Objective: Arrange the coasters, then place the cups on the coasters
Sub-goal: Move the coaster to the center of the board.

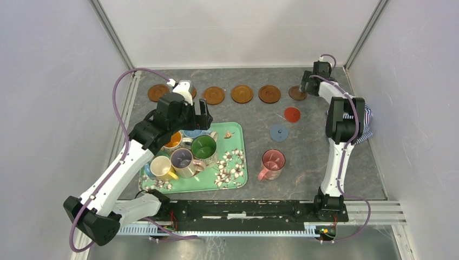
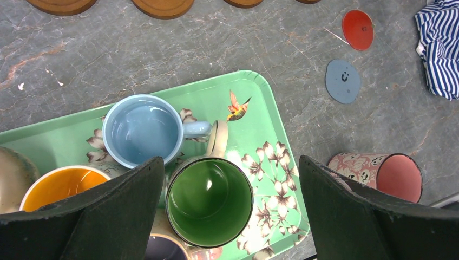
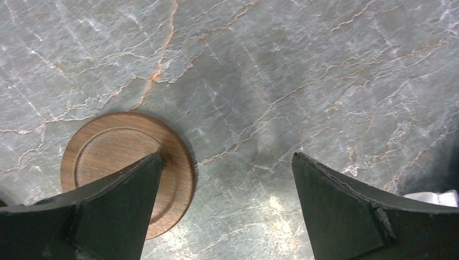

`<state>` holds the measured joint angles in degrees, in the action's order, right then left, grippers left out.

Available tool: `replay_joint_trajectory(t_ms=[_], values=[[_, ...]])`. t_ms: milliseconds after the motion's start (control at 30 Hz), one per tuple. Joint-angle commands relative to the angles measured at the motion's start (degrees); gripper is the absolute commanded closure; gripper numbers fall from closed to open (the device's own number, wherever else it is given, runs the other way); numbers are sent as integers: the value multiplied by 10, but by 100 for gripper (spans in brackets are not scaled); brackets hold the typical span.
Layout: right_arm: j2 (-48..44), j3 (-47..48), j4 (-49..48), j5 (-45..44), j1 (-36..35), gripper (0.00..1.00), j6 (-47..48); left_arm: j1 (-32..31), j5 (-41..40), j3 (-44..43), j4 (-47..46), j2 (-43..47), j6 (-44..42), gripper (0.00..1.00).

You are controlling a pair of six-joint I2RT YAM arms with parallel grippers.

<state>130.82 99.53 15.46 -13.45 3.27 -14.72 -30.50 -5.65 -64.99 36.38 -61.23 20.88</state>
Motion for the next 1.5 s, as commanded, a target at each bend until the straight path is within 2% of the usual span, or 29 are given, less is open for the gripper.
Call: replay_joint_trajectory(t_ms=[0, 267, 833, 1267, 1467], values=[[21, 20, 29, 33, -10, 2, 8, 1, 1, -12, -3, 5, -35, 0], [30, 21, 34, 31, -19, 2, 2, 1, 2, -13, -3, 10, -35, 0], [-46, -65, 15, -14, -19, 2, -3, 1, 7, -14, -3, 14, -34, 0], [-66, 22, 41, 38, -19, 2, 22, 1, 13, -30, -3, 1, -37, 0], [-145, -58, 31, 37, -20, 2, -2, 1, 23, -33, -6, -5, -34, 0]])
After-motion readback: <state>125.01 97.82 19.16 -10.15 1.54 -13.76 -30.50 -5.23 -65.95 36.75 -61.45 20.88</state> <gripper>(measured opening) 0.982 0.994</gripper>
